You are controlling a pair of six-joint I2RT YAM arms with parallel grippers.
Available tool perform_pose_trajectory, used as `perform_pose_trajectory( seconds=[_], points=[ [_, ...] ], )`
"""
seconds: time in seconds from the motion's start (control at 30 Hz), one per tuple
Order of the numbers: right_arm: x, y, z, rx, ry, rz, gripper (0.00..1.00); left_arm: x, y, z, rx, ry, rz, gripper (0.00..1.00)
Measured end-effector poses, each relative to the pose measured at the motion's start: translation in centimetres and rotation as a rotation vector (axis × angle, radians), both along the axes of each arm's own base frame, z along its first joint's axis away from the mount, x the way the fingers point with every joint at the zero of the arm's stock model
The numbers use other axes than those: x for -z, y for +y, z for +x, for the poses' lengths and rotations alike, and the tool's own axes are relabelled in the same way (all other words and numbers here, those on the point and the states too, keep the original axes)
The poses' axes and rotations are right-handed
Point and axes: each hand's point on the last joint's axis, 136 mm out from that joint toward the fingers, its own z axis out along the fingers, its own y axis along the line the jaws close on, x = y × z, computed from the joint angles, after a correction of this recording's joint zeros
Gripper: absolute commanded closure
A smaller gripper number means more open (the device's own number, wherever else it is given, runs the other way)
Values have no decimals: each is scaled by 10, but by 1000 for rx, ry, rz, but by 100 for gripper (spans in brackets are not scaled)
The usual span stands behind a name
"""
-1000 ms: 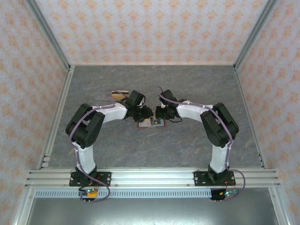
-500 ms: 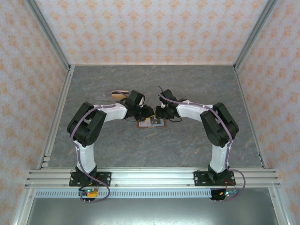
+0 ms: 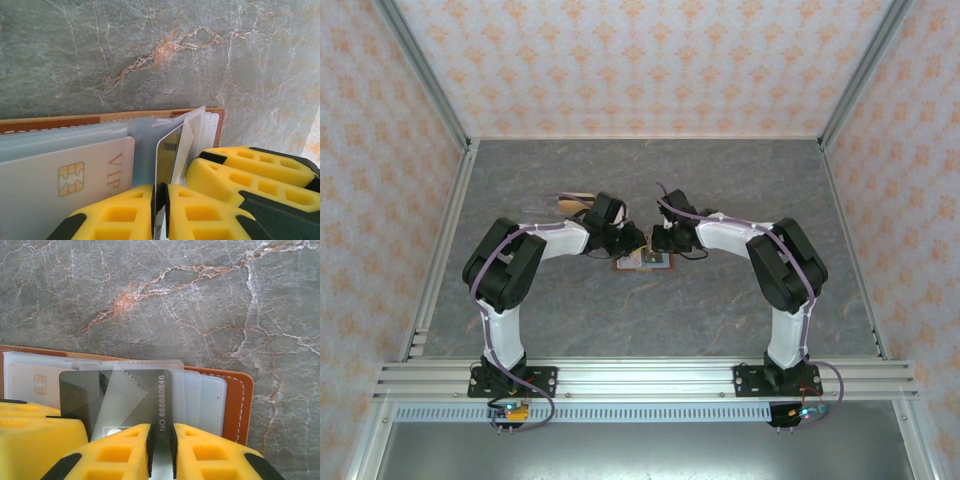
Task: Take the credit cards out of the card holder
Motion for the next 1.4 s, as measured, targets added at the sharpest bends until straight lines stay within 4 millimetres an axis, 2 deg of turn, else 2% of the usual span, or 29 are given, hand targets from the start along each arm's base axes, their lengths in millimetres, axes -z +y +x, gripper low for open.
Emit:
perform_pose_trajectory(
  seconds=[0.23,0.47,0.7,0.8,0.93,1.07,1.2,1.3,1.4],
  points=[
    [0,-1,0,4,-2,-7,81,-2,1,-1,7,-1,-9,91],
    [1,-2,1,7,-5,-13,81,-13,9,0,-6,-24,-18,93],
    [0,-2,2,8,-10,-13,81,-14,19,-4,-16,-23,-9,96],
    [-1,-3,1,7,-24,-3,76,-25,28,-6,-23,-45,4,97],
    [-6,-6,-6,0,-43,17,66,-53,40,-5,-35,-101,3,97],
    [-28,-3,-14,-19,-74,77,52,-89,58,0,-60,-177,-9,97],
    [-75,10,-11,-37,-153,194,37,-123,77,1,-103,-249,-23,97],
    [-105,23,-11,-52,-183,306,34,-145,91,-2,-148,-302,-43,97],
    [-124,39,-9,-51,-179,431,28,-160,97,-10,-191,-335,-89,97]
  ],
)
